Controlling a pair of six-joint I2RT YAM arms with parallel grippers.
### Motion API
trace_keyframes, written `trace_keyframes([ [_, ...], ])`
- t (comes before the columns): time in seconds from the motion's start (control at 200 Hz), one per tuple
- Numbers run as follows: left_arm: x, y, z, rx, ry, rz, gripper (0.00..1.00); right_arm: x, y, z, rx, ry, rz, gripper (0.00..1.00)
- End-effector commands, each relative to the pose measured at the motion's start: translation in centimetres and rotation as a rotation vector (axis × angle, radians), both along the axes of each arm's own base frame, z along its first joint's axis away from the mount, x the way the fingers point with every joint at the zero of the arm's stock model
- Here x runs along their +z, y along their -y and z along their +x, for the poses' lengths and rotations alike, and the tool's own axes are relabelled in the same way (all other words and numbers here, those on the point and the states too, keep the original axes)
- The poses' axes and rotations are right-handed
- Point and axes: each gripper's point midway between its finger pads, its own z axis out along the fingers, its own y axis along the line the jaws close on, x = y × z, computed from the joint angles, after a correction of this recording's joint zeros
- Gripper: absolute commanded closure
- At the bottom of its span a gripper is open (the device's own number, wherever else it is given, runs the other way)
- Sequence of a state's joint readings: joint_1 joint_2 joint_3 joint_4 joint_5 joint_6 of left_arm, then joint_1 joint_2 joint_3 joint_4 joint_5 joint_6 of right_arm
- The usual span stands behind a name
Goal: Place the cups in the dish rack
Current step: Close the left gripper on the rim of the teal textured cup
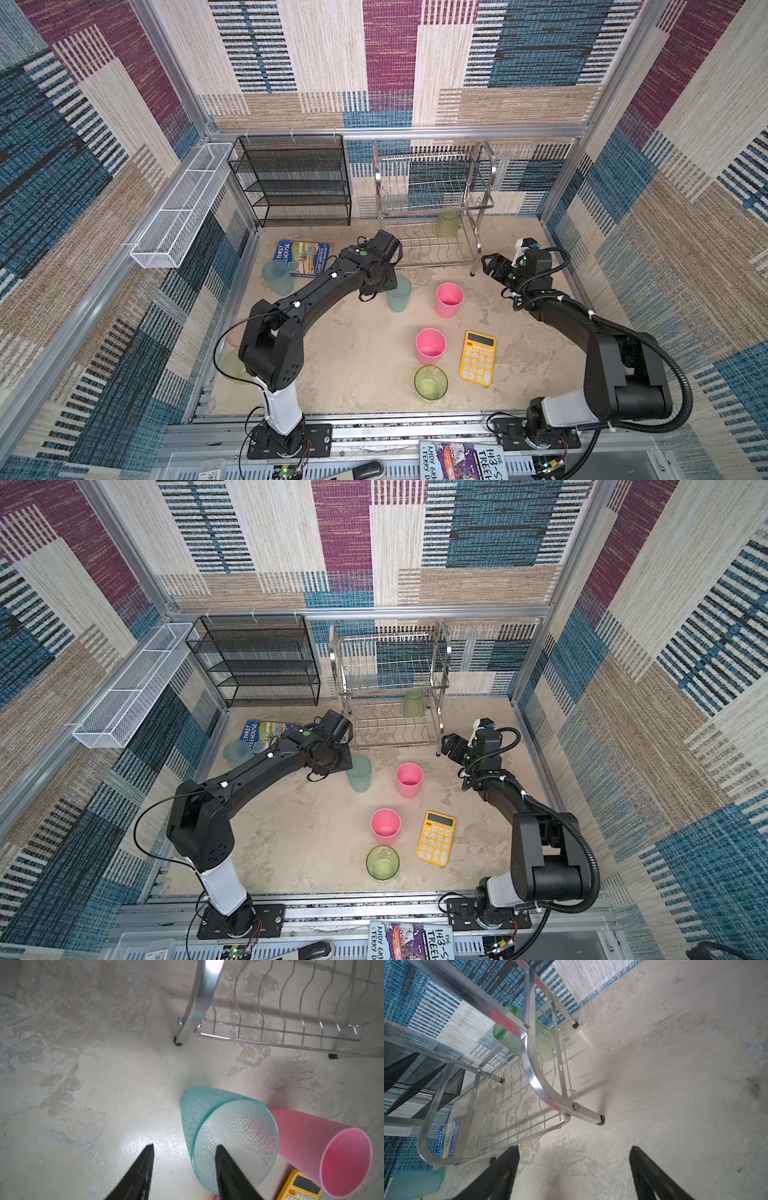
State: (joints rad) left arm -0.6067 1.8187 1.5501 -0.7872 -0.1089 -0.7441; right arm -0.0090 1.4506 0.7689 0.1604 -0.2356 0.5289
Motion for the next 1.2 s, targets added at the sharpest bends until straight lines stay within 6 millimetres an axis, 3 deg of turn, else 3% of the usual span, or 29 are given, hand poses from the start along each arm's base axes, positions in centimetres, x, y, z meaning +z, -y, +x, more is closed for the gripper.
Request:
trace_keyframes([
  [0.0, -0.7, -0.5, -0.1, 0.025, -0.022, 0.037, 0.49, 0.2, -0.5, -0.1, 0.028, 0.025, 0.013, 0.14],
  [0.15, -1.5, -0.1, 0.0, 0.022, -0.038, 0.044, 0.54, -0.1, -0.9, -0.6, 0.041, 0.026, 0.037, 0.14],
  [0.546, -2.8, 0.9, -0.2, -0.014, -0.079, 0.054, 0.82, 0.4, -1.4, -0.9, 0.063, 0.034, 0.056, 0.15],
  [0.741, -2.6, 1.1, -0.3, -0.023, -0.076, 0.052, 0.85, 0.3, -1.6, -1.0, 0.072, 0.035, 0.062, 0.15],
  [0.881, -2.4, 1.3, -0.4, -0.032, -0.073, 0.052, 0.93, 0.6, -1.6, -1.1, 0.073, 0.042, 0.061, 0.15],
  [1.197, -1.7, 0.9, -1.1, -0.049, -0.056, 0.060, 0.96, 1.0, -1.8, -1.3, 0.072, 0.047, 0.084, 0.15],
])
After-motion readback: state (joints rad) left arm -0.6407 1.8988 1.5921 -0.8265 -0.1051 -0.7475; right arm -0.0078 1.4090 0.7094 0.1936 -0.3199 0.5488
